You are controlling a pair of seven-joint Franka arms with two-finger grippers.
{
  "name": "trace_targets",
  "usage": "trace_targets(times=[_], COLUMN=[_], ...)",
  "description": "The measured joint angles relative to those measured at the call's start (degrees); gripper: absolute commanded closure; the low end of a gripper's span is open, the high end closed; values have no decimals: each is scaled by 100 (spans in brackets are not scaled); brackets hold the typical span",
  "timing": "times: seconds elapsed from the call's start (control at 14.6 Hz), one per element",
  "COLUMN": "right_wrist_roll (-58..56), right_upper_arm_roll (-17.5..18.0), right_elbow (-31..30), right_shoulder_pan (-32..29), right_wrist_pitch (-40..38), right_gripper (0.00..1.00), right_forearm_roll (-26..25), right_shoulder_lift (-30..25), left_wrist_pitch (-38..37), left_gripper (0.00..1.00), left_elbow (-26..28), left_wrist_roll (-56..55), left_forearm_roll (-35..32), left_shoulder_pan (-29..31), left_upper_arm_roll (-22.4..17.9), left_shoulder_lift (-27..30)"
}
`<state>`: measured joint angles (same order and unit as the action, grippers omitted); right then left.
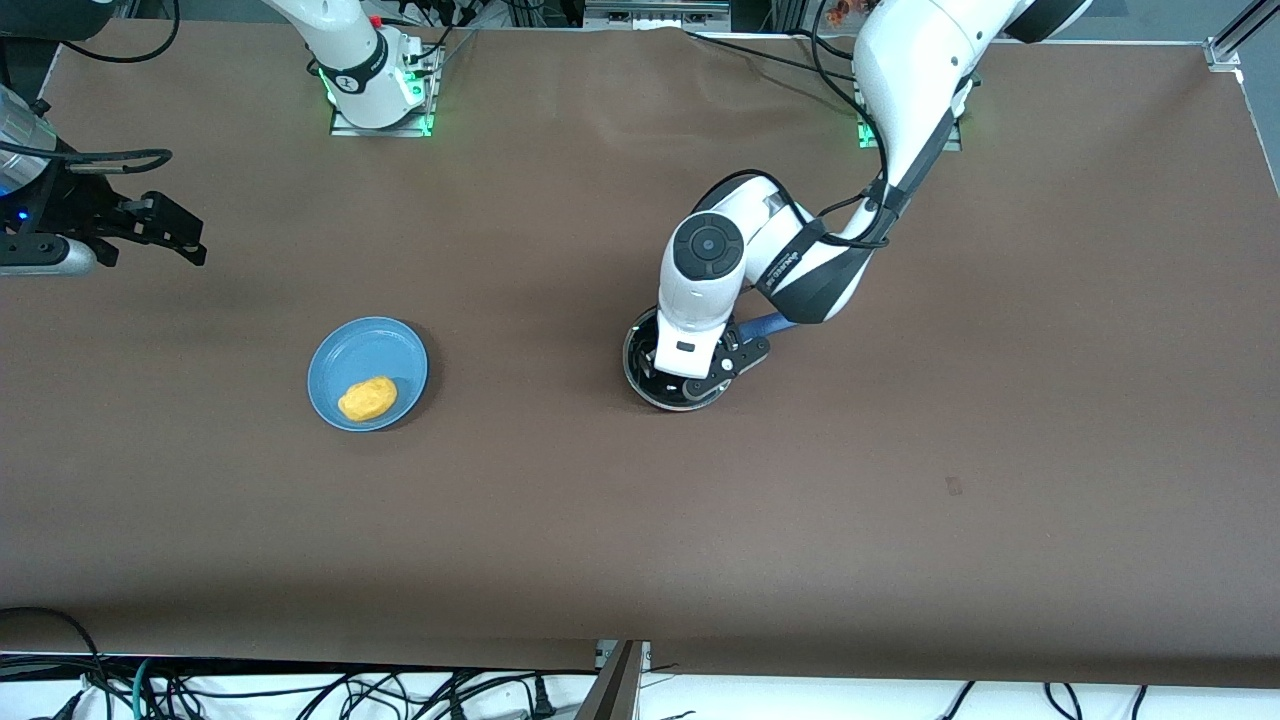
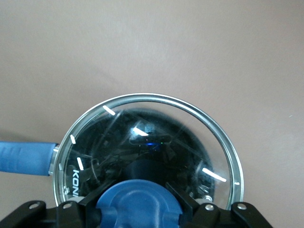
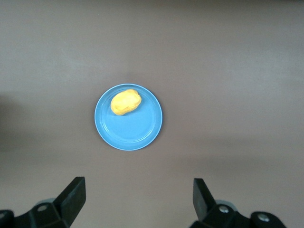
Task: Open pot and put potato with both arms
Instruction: 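Lift the lid off the saucepan while the right gripper reaches the potato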
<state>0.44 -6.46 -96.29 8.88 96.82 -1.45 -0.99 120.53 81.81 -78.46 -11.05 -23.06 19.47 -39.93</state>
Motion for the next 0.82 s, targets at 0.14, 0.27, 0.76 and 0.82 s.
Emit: trace_targets(times=[0.14, 0.27, 0.76, 0.82], right_wrist_roll=[0, 0, -1, -1], right_upper_arm_roll=[0, 0, -1, 3], right_elbow=[0, 0, -20, -8], right_shoulder_pan=[0, -1, 2, 7], right_wrist_pitch=[0, 0, -46, -47], right_gripper=[0, 0, 0, 0], right_forearm_roll=[0, 0, -43, -110], right_shoulder_lift=[0, 0, 249, 436], left_wrist_pitch=[-3, -82, -1214, -1398], left_gripper=[74, 75, 75, 75], left_elbow=[-25, -35, -61, -63], left_wrist_roll=[43, 223, 2103, 2383], left_forearm_roll=[0, 4, 668, 703], left_shoulder_pan=[97, 233, 1002, 1133], left_upper_arm_roll=[-3, -1, -5, -5], left_shoulder_lift=[143, 314, 1126, 1255])
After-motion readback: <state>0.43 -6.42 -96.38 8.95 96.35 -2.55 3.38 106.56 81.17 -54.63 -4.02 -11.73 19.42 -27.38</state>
